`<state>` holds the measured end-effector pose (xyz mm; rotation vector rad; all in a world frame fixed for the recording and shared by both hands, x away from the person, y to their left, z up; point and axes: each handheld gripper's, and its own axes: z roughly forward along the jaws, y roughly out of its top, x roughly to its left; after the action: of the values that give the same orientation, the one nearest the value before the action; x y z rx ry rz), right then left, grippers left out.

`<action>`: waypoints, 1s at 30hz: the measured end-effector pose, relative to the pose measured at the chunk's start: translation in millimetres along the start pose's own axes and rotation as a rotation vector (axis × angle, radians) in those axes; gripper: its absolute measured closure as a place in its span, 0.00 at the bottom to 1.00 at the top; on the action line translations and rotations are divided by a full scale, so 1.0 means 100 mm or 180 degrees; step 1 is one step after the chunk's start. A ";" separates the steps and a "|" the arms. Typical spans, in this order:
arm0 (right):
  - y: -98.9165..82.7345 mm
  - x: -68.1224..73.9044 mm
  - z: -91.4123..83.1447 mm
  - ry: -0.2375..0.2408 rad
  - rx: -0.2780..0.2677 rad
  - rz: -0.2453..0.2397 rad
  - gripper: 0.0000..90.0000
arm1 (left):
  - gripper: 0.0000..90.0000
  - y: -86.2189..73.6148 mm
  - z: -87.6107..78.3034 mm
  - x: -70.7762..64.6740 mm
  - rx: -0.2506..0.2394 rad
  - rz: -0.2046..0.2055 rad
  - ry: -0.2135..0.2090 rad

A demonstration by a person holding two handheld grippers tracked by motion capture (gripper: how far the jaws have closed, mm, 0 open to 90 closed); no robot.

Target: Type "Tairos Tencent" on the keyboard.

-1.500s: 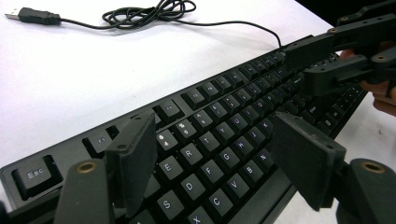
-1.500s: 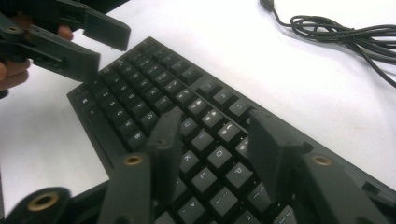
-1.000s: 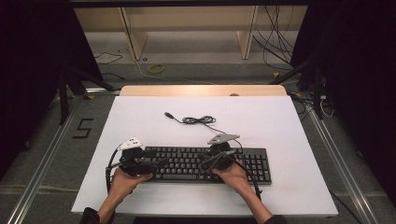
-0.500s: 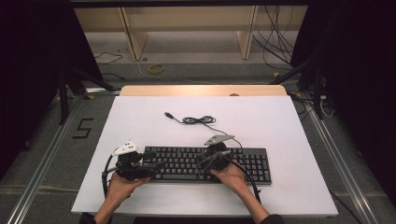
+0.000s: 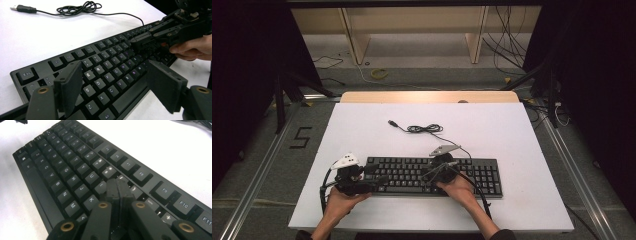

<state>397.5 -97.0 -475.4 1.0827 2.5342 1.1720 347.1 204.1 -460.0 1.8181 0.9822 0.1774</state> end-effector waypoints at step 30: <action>0.01 0.02 -0.18 0.0096 -0.0241 0.0083 0.96 | 0.32 -0.02 0.01 0.03 -0.0011 -0.0027 0.0033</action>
<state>389.5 -106.3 -461.4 1.0914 2.4831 1.2892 348.7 205.9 -463.5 1.8112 0.9960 0.1834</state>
